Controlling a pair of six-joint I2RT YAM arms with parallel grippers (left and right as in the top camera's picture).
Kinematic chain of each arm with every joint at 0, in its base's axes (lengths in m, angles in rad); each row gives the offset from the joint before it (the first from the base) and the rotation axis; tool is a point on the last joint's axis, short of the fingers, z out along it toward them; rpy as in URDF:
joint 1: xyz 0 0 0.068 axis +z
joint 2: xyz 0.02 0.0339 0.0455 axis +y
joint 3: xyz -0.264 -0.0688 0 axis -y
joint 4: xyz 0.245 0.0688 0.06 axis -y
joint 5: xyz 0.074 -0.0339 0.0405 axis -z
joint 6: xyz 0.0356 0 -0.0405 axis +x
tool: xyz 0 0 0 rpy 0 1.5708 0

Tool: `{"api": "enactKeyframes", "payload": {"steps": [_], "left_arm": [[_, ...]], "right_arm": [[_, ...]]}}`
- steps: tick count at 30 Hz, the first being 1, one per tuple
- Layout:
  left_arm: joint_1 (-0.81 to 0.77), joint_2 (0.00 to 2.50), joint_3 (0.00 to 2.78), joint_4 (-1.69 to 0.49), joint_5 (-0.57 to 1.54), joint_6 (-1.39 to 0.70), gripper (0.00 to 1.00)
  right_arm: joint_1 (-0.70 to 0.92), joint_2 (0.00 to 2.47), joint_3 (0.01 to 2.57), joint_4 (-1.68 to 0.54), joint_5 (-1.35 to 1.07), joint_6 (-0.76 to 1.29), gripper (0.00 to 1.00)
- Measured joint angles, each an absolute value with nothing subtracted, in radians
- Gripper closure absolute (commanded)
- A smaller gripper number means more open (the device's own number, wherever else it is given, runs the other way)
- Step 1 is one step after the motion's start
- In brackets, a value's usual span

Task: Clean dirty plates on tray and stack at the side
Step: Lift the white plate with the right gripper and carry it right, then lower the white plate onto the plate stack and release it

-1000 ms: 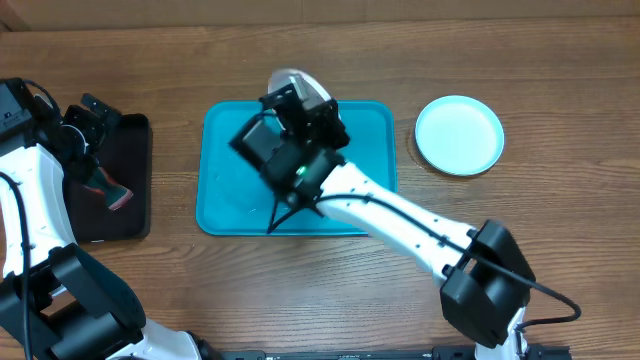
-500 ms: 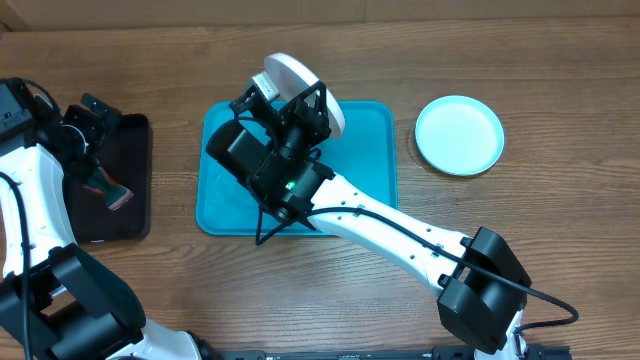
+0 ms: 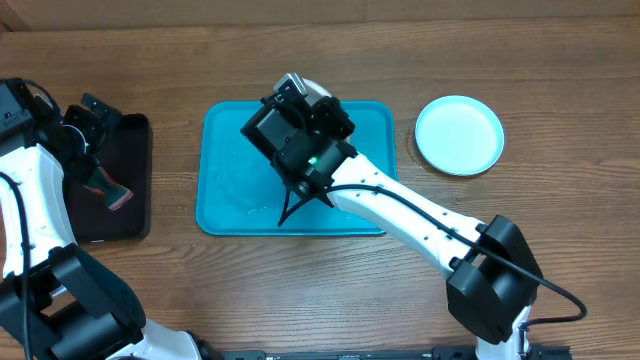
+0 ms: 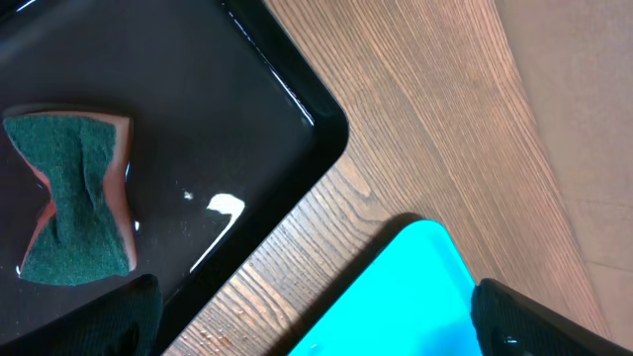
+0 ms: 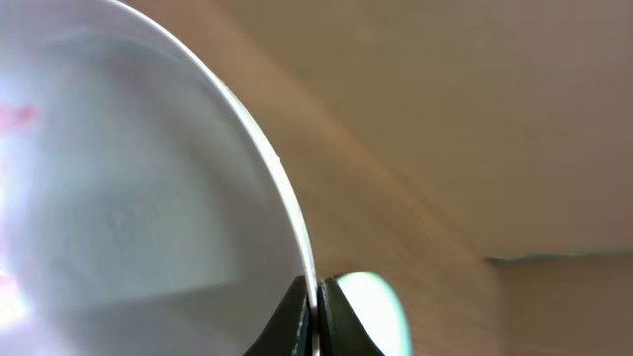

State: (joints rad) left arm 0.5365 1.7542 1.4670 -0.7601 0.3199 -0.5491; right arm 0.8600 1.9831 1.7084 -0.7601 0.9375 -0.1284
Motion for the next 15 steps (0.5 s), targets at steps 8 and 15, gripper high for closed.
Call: {"api": "enactKeyframes", "payload": {"steps": [8, 15], "left_arm": [[0.537, 1.754, 1.467, -0.76, 0.321, -0.549, 0.0], [0.537, 1.754, 1.467, -0.76, 0.322, -0.549, 0.0]], "right_arm": [[0.72, 1.982, 1.706, -0.884, 0.79, 0.042, 0.96], [0.344, 1.982, 1.706, -0.934, 0.32, 0.232, 0.96]]}}
